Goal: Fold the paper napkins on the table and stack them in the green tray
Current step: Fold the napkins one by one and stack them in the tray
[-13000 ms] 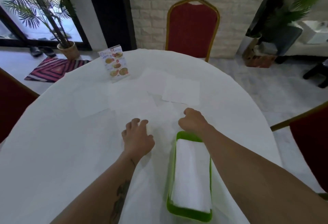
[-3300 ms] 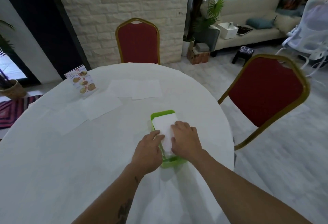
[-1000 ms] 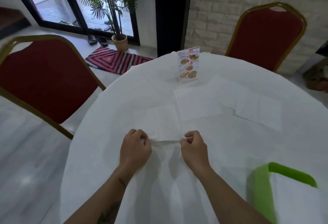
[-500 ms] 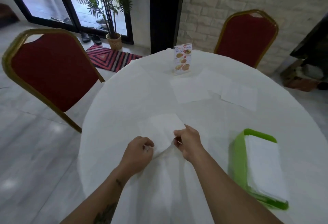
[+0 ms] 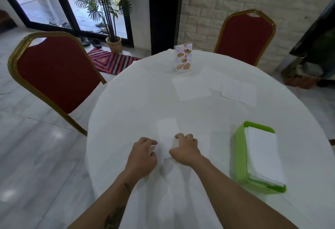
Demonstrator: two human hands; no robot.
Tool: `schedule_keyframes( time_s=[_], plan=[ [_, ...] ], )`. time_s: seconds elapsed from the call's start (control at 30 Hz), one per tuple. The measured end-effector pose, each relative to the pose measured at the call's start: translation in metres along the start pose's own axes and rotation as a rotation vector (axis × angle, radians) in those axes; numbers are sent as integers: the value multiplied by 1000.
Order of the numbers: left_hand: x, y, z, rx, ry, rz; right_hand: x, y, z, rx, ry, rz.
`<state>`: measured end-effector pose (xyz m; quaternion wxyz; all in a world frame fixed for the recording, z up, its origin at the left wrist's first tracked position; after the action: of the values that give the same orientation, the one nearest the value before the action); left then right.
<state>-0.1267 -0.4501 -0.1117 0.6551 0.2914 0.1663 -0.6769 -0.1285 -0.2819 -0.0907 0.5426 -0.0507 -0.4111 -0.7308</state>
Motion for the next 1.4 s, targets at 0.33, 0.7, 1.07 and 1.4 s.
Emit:
schedule_keyframes(
  time_s=[0.33,0.7,1.07,1.4],
  plan=[
    [-17,17,-25,212,-342,-147,-7,-19,10,-45,-420,-145],
    [-11,26,-25,161,-255,-151,-5,-25,-3,-116,-481,-77],
    [-50,32,-11,7,167,-36,-22,26,50,-239,-515,73],
    [-172,26,-26,36,264,-280,-88,86,147,-515,-655,55]
  ],
)
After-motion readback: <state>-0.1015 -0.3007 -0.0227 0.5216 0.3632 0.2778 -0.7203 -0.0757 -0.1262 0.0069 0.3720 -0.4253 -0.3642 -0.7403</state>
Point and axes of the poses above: each hand's wrist, its own y-axis away from the middle knuckle, its own z-axis out of the back of the hand, x = y × z, the point moved 4 cm from there along -y, towards the middle knuckle, and after that the axes turned 4 degrees about -y, right-handed, at the moved point
